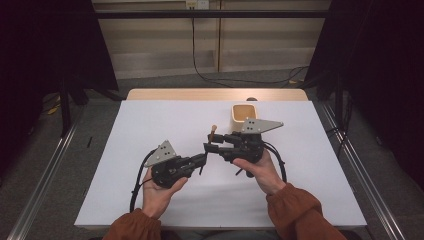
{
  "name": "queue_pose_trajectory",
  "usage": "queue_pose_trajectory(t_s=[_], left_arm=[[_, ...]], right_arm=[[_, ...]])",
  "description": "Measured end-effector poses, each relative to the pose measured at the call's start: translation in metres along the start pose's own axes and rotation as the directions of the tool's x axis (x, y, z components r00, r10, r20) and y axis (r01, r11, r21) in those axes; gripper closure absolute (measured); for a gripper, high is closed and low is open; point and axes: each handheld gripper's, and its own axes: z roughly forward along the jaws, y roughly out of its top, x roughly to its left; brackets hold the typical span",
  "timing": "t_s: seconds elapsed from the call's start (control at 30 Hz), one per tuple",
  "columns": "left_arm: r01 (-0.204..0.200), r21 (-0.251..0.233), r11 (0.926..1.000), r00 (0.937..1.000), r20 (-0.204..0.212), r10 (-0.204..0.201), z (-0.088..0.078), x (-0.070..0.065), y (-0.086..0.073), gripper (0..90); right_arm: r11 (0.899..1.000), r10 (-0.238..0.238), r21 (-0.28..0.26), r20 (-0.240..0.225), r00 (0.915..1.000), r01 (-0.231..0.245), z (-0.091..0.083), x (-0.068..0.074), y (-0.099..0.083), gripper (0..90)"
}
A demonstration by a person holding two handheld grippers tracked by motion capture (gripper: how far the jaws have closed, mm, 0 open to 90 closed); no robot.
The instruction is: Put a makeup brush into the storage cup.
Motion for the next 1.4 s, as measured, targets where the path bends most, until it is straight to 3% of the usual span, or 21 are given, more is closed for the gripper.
queue_pose_trajectory(t_s=[0.17,0.4,0.97,1.23,1.4], left_arm=[[-0.001,0.002,1.0,1.0,0.006,0.001,0.0014,-0.0006,-0.0011,84.3],[-0.01,0.013,0.9999,0.9999,0.007,0.01,0.0033,-0.0005,-0.0026,84.2],[-0.021,-0.005,0.9998,0.9997,0.015,0.021,0.0027,-0.0018,-0.0029,83.5],[-0.016,-0.015,0.9998,0.9998,0.01,0.016,0.0035,-0.0024,-0.0038,74.6],[-0.003,-0.018,0.9998,0.9999,-0.015,0.003,0.0033,-0.0003,-0.0049,62.3]], right_arm=[[1.0,0.016,0.003,-0.008,0.9998,-0.016,0.002,-0.0008,-0.0015,68.5],[0.999,0.045,0.002,-0.046,0.9979,-0.045,0.0043,-0.0016,-0.003,82.8],[0.999,0.048,-0.003,-0.053,0.9974,-0.049,0.0039,0.0023,-0.0015,84.2],[0.999,0.034,0.001,-0.056,0.9979,-0.034,0.0059,0.0042,-0.0017,84.2],[1.0,0.029,-0.001,-0.053,0.9982,-0.029,0.0052,0.0042,-0.0011,84.2]])
